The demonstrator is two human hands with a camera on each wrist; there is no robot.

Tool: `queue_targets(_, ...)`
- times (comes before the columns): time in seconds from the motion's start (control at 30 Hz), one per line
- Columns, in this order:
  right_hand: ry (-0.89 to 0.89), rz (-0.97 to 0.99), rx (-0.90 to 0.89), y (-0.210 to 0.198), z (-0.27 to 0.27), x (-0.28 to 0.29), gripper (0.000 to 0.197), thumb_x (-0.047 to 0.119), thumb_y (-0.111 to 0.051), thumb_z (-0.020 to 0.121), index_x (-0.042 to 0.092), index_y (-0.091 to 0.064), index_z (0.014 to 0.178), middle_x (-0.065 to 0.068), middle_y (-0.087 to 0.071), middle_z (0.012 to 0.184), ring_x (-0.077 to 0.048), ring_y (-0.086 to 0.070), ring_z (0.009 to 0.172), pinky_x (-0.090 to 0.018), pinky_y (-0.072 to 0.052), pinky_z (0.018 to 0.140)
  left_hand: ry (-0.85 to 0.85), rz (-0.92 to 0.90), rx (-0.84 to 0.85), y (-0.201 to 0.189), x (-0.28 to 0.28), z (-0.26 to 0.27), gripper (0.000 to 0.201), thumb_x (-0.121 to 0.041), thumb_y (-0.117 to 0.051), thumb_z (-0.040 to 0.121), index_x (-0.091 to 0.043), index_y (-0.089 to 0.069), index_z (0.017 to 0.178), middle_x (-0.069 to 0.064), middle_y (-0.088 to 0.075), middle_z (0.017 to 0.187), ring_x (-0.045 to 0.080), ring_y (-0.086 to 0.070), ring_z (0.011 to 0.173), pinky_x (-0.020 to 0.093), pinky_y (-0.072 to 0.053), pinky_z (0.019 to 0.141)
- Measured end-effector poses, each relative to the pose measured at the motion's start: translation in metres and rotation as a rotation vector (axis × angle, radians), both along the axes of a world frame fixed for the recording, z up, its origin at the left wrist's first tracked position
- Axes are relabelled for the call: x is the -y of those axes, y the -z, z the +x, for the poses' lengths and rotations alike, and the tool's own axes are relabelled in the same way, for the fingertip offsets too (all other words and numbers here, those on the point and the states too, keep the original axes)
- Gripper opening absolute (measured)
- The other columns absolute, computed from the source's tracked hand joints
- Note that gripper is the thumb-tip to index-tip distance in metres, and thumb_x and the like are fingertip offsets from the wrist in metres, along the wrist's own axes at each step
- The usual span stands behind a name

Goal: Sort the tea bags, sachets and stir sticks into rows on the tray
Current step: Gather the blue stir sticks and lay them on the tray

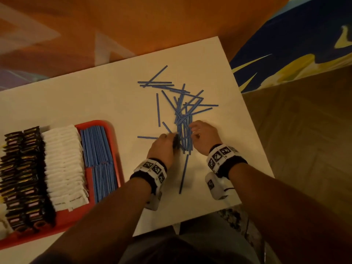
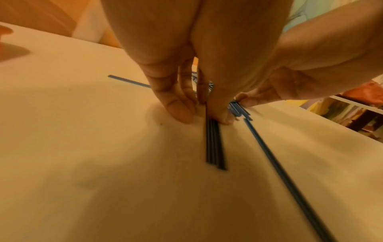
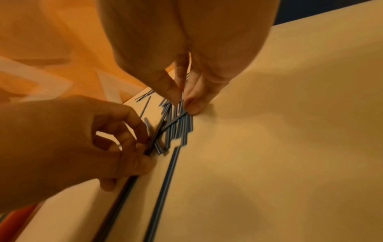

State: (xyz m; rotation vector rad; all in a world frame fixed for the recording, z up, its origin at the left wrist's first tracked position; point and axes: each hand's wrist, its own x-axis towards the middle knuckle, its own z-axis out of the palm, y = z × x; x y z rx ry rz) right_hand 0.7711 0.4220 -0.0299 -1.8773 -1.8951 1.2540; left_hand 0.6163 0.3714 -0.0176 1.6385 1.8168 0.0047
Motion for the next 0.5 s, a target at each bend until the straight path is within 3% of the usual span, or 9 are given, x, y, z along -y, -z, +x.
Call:
queue_targets(0.07,0.018,0.011,-0.026,-0.005,0.007,-0.018,0.036,-0.003,-0.051,0.086,0.014,-0.062,0.115,-0.002,-0.062,0.114,-0.011,-0.056,0.093,-0.019,-0.048,0.082,-0.036,0.025,0.010,-0.007,-0.019,-0.006,0.029,-0.019,-0.062,0.092,-0.015,-0.056,0.120,0.008,-0.057,0.111,0.030,-0.057,0.104,0.036,-0.045,0.085)
queue_targets(0.1,0.003,0.022,0.001,-0.007,0.011,-0.028,0.036,-0.001,-0.054,0.087,0.015,-0.061,0.118,-0.003,-0.059,0.118,-0.014,-0.056,0.101,-0.026,-0.049,0.091,-0.057,0.033,0.031,-0.011,-0.030,-0.010,0.025,-0.021,-0.064,0.090,-0.017,-0.057,0.113,0.004,-0.055,0.105,0.027,-0.057,0.100,0.035,-0.045,0.082)
queue_targets(0.17,-0.132,0.022,0.132,-0.011,0.015,-0.044,0.048,0.009,-0.062,0.089,0.022,-0.051,0.134,-0.005,-0.047,0.138,-0.024,-0.042,0.130,-0.035,-0.035,0.111,-0.083,0.065,0.067,-0.015,-0.055,-0.021,0.028,-0.017,-0.065,0.084,-0.015,-0.056,0.111,0.001,-0.051,0.101,0.027,-0.054,0.098,0.036,-0.046,0.083)
queue_targets(0.2,-0.215,0.009,0.197,-0.013,0.015,-0.050,0.057,0.014,-0.065,0.089,0.026,-0.044,0.141,-0.005,-0.038,0.147,-0.026,-0.030,0.139,-0.036,-0.028,0.114,-0.091,0.089,0.064,-0.015,-0.069,-0.027,0.034,-0.013,-0.064,0.081,-0.013,-0.056,0.114,0.003,-0.050,0.103,0.028,-0.053,0.102,0.037,-0.046,0.085)
queue_targets(0.33,-0.437,0.009,0.347,-0.016,0.005,-0.054,0.074,0.016,-0.070,0.087,0.033,-0.033,0.148,-0.003,-0.024,0.155,-0.029,-0.018,0.143,-0.043,-0.030,0.113,-0.117,0.143,-0.038,-0.012,-0.127,-0.051,0.053,-0.006,-0.060,0.084,-0.008,-0.047,0.135,0.015,-0.044,0.138,0.035,-0.038,0.131,0.044,-0.036,0.110)
queue_targets(0.43,-0.504,0.054,0.367,-0.006,0.001,-0.042,0.070,0.007,-0.066,0.086,0.029,-0.039,0.146,-0.003,-0.029,0.151,-0.028,-0.025,0.137,-0.042,-0.036,0.111,-0.072,0.065,-0.175,-0.004,-0.167,-0.063,0.071,-0.022,-0.058,0.095,-0.016,-0.023,0.156,0.014,-0.020,0.161,0.035,-0.017,0.148,0.047,-0.022,0.120)
queue_targets(0.5,-0.492,0.077,0.306,-0.002,0.004,-0.034,0.066,0.001,-0.063,0.086,0.026,-0.043,0.144,-0.002,-0.034,0.146,-0.026,-0.030,0.132,-0.037,-0.037,0.109,0.000,-0.027,-0.265,0.003,-0.186,-0.065,0.078,-0.038,-0.055,0.098,-0.021,-0.010,0.159,0.009,-0.006,0.166,0.034,-0.008,0.152,0.048,-0.015,0.122)
